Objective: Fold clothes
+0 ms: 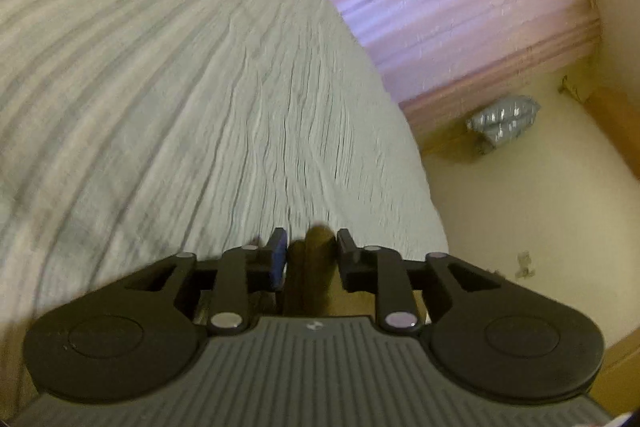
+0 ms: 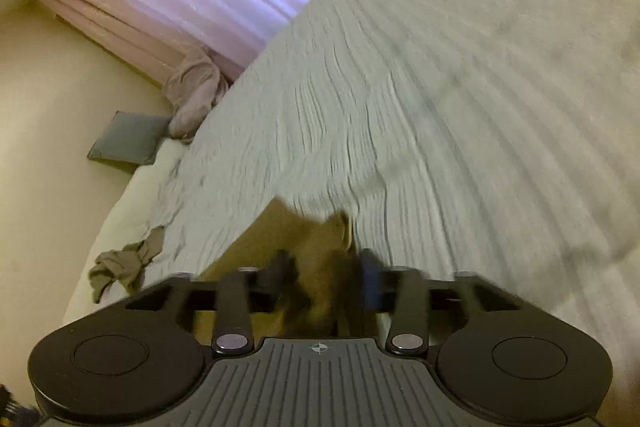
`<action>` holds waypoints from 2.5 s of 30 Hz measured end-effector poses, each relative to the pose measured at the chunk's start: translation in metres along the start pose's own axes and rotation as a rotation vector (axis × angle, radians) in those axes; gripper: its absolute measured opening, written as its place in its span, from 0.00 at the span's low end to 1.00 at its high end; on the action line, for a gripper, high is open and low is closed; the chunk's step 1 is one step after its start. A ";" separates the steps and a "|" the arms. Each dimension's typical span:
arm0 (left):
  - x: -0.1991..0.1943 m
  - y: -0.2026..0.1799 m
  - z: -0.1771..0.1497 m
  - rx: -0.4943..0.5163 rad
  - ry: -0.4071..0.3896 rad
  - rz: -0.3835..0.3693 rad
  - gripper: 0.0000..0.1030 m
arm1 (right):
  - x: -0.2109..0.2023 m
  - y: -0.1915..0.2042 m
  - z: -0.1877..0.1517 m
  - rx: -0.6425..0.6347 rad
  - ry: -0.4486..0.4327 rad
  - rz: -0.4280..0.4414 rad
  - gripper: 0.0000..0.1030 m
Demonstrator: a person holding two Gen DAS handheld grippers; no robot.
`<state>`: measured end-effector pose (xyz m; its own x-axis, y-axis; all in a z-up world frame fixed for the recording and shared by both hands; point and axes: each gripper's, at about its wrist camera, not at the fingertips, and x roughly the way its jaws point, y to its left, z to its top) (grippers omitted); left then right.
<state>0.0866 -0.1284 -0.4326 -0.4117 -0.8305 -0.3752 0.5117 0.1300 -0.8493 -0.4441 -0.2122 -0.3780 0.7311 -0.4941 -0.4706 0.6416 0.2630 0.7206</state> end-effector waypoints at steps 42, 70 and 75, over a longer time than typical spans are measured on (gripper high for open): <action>0.037 -0.136 -0.172 0.805 0.085 0.386 0.12 | 0.019 0.073 -0.156 -0.734 -0.004 -0.349 0.21; -0.009 -0.149 -0.205 0.772 0.109 0.476 0.11 | -0.018 0.094 -0.171 -0.630 0.063 -0.308 0.21; -0.026 -0.163 -0.201 0.766 0.081 0.504 0.13 | -0.024 0.101 -0.163 -0.626 0.073 -0.312 0.22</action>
<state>-0.1380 -0.0196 -0.3589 -0.0412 -0.7284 -0.6839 0.9926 0.0481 -0.1111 -0.3590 -0.0388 -0.3766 0.4904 -0.5733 -0.6563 0.8213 0.5559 0.1282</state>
